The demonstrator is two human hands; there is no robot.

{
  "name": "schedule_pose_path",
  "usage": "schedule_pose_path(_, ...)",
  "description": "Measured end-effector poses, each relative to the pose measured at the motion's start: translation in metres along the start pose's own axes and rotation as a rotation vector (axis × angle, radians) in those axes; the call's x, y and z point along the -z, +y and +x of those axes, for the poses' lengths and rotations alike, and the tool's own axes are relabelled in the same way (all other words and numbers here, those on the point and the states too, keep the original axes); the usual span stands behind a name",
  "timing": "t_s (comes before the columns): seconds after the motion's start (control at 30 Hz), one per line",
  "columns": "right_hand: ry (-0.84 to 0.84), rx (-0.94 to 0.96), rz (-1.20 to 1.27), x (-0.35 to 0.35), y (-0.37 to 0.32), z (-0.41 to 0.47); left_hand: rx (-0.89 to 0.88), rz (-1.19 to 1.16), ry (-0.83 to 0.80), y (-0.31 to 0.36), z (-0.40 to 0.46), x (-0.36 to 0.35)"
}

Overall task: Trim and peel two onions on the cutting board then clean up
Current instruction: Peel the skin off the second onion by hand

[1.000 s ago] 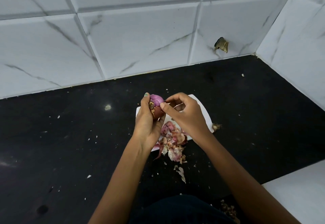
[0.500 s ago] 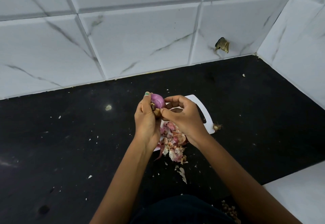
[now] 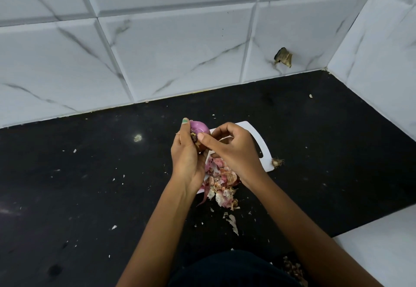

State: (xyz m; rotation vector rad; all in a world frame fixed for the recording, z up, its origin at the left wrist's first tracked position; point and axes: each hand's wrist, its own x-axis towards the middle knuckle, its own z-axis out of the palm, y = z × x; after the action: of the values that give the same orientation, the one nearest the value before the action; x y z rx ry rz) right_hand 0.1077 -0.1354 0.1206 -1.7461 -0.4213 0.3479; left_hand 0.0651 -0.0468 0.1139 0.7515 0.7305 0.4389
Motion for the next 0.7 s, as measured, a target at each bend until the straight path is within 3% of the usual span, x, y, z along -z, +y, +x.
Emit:
schedule_pose_path(0.4,-0.132,0.025,-0.179,0.0051,0.0006,0.0038,0.053,-0.091,0.037,-0.0008,0.0002,0.0018)
schedule_pose_path(0.57,-0.1,-0.066,-0.07,0.0065,0.0049,0.0049,0.119,-0.177,0.042,0.0045,0.0013,0.0023)
schedule_pose_path(0.7,-0.088,-0.024,-0.036,0.0068,0.0009,0.0018,0.101,-0.149,0.037,0.0031,0.0012,0.002)
